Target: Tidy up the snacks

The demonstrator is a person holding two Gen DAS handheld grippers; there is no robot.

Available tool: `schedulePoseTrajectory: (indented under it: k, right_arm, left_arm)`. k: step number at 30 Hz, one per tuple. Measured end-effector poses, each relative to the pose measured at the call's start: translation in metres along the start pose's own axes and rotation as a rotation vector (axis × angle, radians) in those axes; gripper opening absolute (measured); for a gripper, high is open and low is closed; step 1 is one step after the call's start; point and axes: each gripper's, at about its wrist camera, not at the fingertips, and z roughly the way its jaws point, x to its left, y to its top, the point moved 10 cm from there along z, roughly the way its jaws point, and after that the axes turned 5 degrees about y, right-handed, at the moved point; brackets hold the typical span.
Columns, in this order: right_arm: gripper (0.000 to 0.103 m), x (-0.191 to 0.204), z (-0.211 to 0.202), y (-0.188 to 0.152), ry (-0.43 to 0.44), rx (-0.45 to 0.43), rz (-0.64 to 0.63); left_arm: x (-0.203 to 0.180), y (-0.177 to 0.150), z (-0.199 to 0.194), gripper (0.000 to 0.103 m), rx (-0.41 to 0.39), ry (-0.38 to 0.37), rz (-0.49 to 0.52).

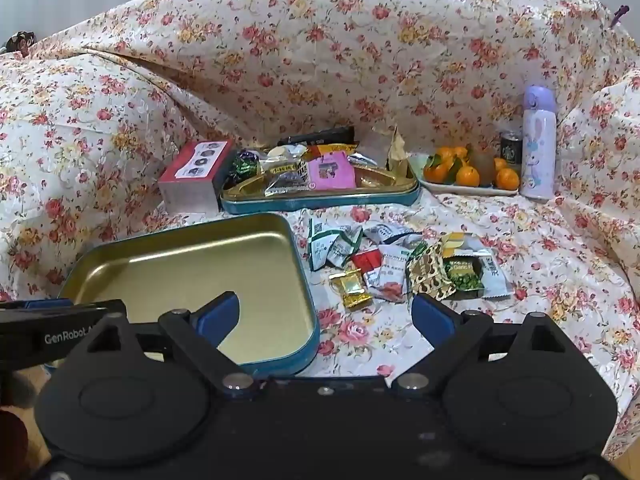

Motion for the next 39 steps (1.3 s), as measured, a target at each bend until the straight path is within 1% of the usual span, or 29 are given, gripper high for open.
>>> schedulePoseTrajectory:
  k: [3,6,7,9,10,12,18,39]
  right_arm:
    - [0.098,-0.004,-0.002,0.004,-0.007,0.001,0.002]
    - [0.098,0.000,0.007,-0.005,-0.011,0.006,0.004]
    - [0.098,0.001,0.007,-0.005,-0.015,0.008,0.007]
    - [0.098,0.004,0.007,-0.010,-0.020,0.024,0.012]
    - [0.098,0.004,0.007,-0.011,-0.032,0.010,0.003]
    - [0.098,0.000,0.009,-0.008,-0.028,0.038,0.012]
    - [0.098,0.000,0.010,-0.009,-0.035,0.055,0.015]
    - [0.098,-0.002,0.010,-0.010,-0.038,0.062,0.020]
  left_arm:
    - [0.001,-0.001,-0.001,0.059,0.002,0.000,-0.004]
    - [0.004,-0.001,-0.004,0.059,0.002,0.005,-0.010]
    - [-0.002,-0.002,0.004,0.059,0.013,-0.003,0.010]
    - [-0.001,-0.002,0.005,0.059,0.018,-0.006,0.007]
    - [-0.002,-0.002,0.006,0.059,0.020,-0.008,0.006]
    - [-0.003,-0.003,0.007,0.059,0.023,-0.010,0.008]
    - [-0.002,-0.002,0.005,0.059,0.026,-0.013,0.015]
    - [-0.003,-0.004,0.007,0.059,0.033,-0.028,0.036]
